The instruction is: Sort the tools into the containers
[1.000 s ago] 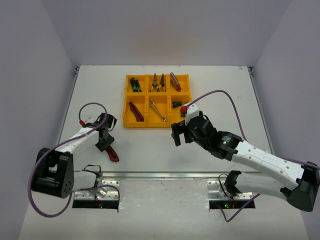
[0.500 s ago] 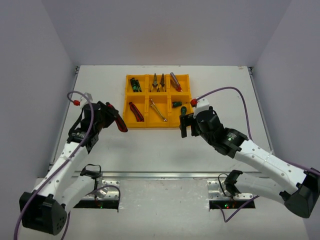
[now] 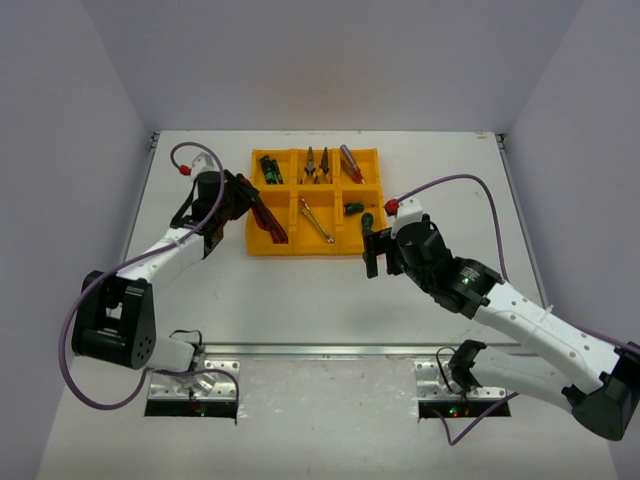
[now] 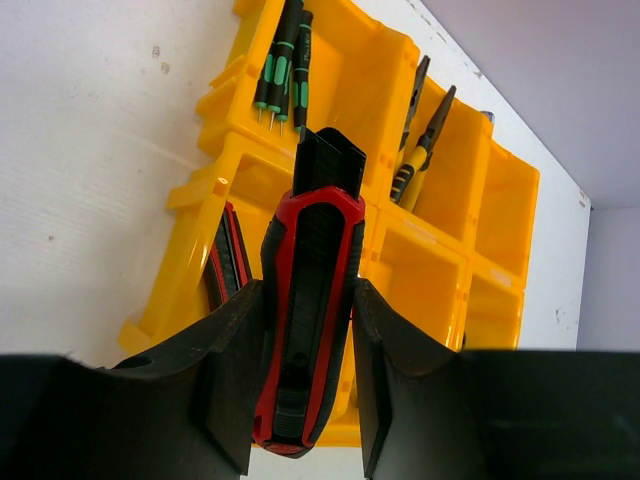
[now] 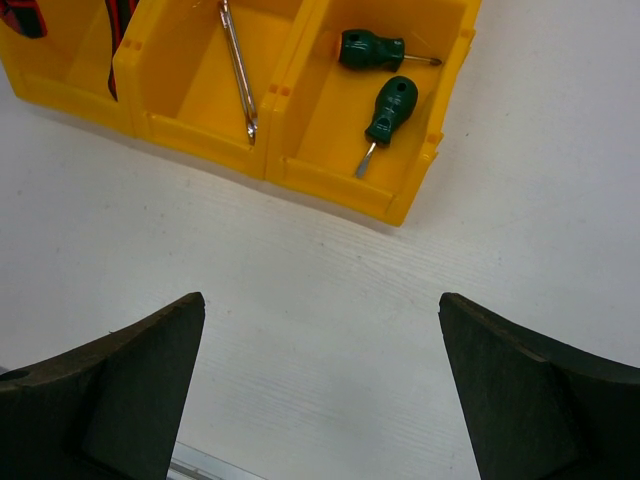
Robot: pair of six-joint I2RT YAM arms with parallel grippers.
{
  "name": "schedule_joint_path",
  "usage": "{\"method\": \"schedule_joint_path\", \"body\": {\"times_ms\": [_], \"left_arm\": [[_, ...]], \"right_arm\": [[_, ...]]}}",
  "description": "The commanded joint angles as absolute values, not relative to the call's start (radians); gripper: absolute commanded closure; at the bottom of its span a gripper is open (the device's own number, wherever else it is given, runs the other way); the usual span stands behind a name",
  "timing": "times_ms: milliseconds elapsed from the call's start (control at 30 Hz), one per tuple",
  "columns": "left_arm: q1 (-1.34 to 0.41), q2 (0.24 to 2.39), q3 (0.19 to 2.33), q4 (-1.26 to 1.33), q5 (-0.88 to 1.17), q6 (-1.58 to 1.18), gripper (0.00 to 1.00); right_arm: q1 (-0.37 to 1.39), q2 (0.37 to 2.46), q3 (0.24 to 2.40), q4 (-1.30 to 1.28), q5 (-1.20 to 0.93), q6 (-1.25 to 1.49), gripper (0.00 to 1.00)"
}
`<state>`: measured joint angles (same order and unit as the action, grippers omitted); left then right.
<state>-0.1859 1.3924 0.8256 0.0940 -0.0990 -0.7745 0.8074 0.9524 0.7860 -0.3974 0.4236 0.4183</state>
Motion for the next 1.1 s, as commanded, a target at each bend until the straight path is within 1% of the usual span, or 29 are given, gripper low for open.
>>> {"method": "schedule_joint_path", "body": {"times_ms": [0, 200, 367, 567, 767, 900, 1033, 1067], "left_arm": [[-0.215, 1.422, 0.872, 0.195, -0.139, -0.806, 1.0], [-0.286, 1.471, 0.92, 0.155, -0.266, -0.831, 0.99], [-0.299, 1.525, 0.974, 0.079, -0.348, -0.86, 1.0], [-0.301, 1.536, 0.984, 0.04, -0.396, -0.861, 1.0], [-0.329, 1.525, 0.975, 0.003, -0.413, -0.905, 0.98], [-0.35, 1.53, 0.977, 0.002, -0.414, -0.924, 0.88], [-0.351, 1.556, 1.001, -0.054, -0.412, -0.947, 0.71], [-0.35, 1.559, 1.004, -0.065, -0.421, -0.953, 0.62]], "right_arm": [[0.804, 0.95, 0.806, -0.387, 0.457, 0.416, 0.01], [0.803, 0.969, 0.8, -0.386, 0.457, 0.417, 0.01], [0.802, 0.964, 0.789, -0.385, 0.452, 0.413, 0.01], [0.801, 0.951, 0.779, -0.385, 0.457, 0.405, 0.01], [0.802, 0.968, 0.79, -0.385, 0.449, 0.413, 0.01], [0.801, 0.981, 0.797, -0.387, 0.441, 0.418, 0.01], [0.801, 0.981, 0.801, -0.386, 0.432, 0.422, 0.01], [0.801, 0.978, 0.802, -0.385, 0.431, 0.419, 0.01]]}}
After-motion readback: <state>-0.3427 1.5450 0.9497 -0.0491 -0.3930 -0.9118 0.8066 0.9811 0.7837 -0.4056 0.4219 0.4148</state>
